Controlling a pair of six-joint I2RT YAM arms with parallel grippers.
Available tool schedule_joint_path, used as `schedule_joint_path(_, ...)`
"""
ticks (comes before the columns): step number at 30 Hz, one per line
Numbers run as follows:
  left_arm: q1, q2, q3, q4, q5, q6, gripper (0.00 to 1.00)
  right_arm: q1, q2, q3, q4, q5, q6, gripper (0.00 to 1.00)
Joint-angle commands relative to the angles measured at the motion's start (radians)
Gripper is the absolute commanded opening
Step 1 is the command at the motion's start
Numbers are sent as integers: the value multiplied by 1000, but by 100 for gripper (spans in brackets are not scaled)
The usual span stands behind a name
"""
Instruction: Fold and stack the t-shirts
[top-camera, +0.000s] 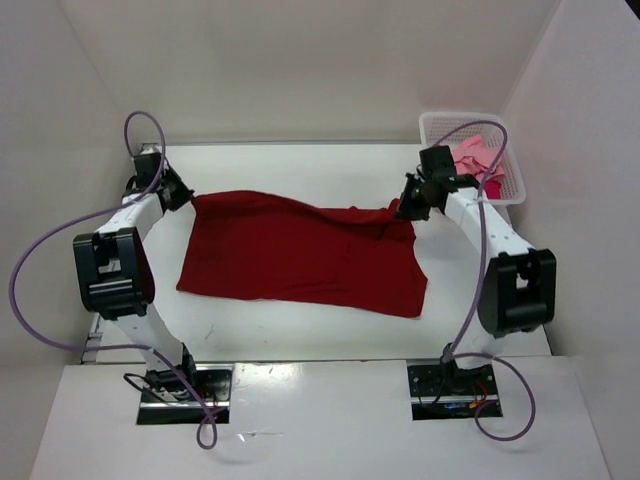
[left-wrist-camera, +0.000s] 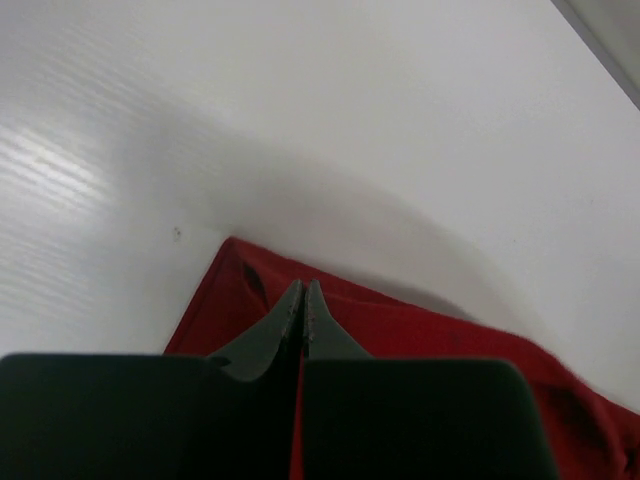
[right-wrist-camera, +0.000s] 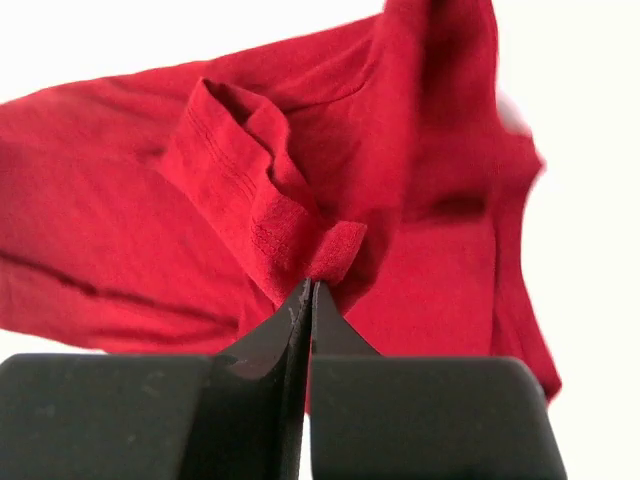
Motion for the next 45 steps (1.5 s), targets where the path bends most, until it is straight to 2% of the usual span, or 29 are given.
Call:
schedule_joint_path(1, 12, -89, -62, 34, 5, -3, 1, 4, -154, -94, 7, 0, -4, 0)
schedule_joint_path(6, 30, -160, -137, 13, -4, -3, 1, 4, -296, -232, -76, 0, 16, 0)
schedule_joint_path(13, 40, -197, -212, -21, -24, -3, 2, 4, -405, -381, -208, -18, 90, 0)
schedule_joint_path(20, 40, -217, -275, -95, -94, -23, 9, 4, -487, -456, -277, -70, 140, 11)
schedule_joint_path(23, 50, -276, -320, -105, -104, -62, 20, 4, -487, -427, -288, -41, 140, 24)
schedule_joint_path(24, 50, -323, -320, -95, -104, -72, 33, 4, -487, -409, -279, -32, 131, 32)
schedule_joint_path(26, 50, -380, -331, -95, -116, -112, 43, 15, -458, -389, -233, -32, 131, 33)
schedule_joint_path(27, 50, -402, -314, -95, -116, -112, 43, 24, -443, -377, -210, -42, 131, 33)
schedule_joint_path(29, 37, -402, -303, -86, -43, -121, 43, 71, -375, -354, -111, -42, 131, 18)
schedule_joint_path(30, 24, -402, -303, -75, -21, -131, 43, 88, -346, -338, -75, -33, 131, 5)
schedule_joint_path(31, 9, -402, -303, -63, 6, -131, 40, 104, -314, -329, -38, -24, 122, 0)
schedule_joint_path(35, -121, -356, -303, -17, 7, -117, 40, 188, -153, -246, 85, 55, 122, 0)
schedule_joint_path(36, -137, -347, -303, -4, 7, -108, 40, 199, -133, -225, 131, 66, 122, 4)
schedule_joint_path(37, -150, -333, -314, 5, 23, -108, 40, 199, -110, -210, 140, 66, 110, 23)
schedule_joint_path(38, -166, -307, -329, 5, 39, -108, 40, 228, -63, -184, 154, 66, 110, 33)
schedule_joint_path(40, -166, -275, -355, 36, 57, -117, 40, 251, -15, -162, 154, 77, 87, 44)
schedule_joint_path(45, -166, -221, -386, 46, 77, -106, 40, 320, 82, -128, 154, 114, 76, 60)
